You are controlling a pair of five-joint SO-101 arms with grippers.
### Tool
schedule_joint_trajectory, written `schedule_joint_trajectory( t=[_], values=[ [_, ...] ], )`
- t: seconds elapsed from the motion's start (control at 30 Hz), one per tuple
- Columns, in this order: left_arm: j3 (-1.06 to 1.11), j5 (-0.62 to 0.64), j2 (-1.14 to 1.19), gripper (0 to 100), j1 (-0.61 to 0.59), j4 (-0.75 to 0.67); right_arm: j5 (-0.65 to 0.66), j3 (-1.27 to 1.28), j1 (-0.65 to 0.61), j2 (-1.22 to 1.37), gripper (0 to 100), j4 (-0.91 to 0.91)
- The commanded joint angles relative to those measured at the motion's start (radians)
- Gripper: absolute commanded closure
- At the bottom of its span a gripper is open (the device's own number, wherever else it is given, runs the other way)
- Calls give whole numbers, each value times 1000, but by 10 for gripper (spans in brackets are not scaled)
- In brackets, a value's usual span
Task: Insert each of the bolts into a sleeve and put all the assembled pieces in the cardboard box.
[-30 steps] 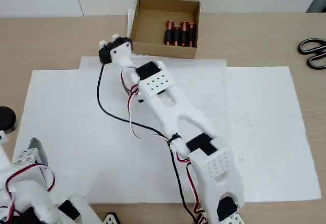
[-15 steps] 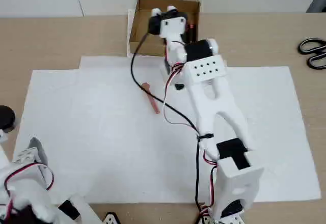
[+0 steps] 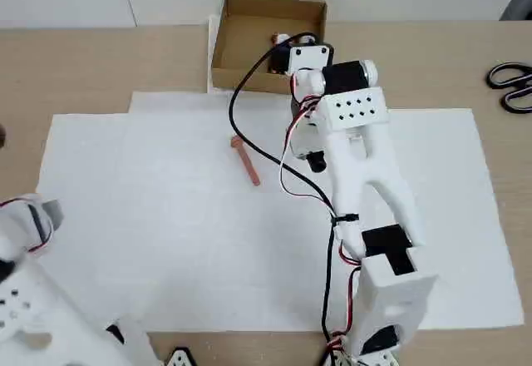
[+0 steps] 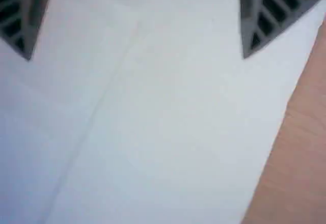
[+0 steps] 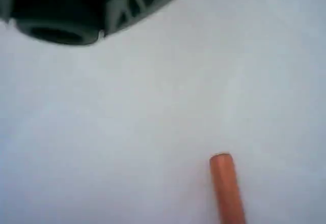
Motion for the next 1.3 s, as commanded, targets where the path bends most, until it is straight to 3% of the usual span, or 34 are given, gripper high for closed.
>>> schedule_joint_trajectory(
  t=[0.0, 0.3, 0.5, 0.93, 1.27],
  values=[
    [-39, 20, 25, 752, 74, 12, -5, 49, -13, -58, 995, -5],
    [-38, 66, 29, 752, 230, 9, -6, 241, -18, -38, 986, -165],
    [30, 68, 28, 752, 232, -3, -2, 247, -19, -38, 861, -157],
    [197, 115, -25, 751, 226, -107, 28, 242, -15, 79, 863, -134],
    [381, 112, -78, 751, 226, -219, 72, 195, 53, 4, 864, -113]
  ],
)
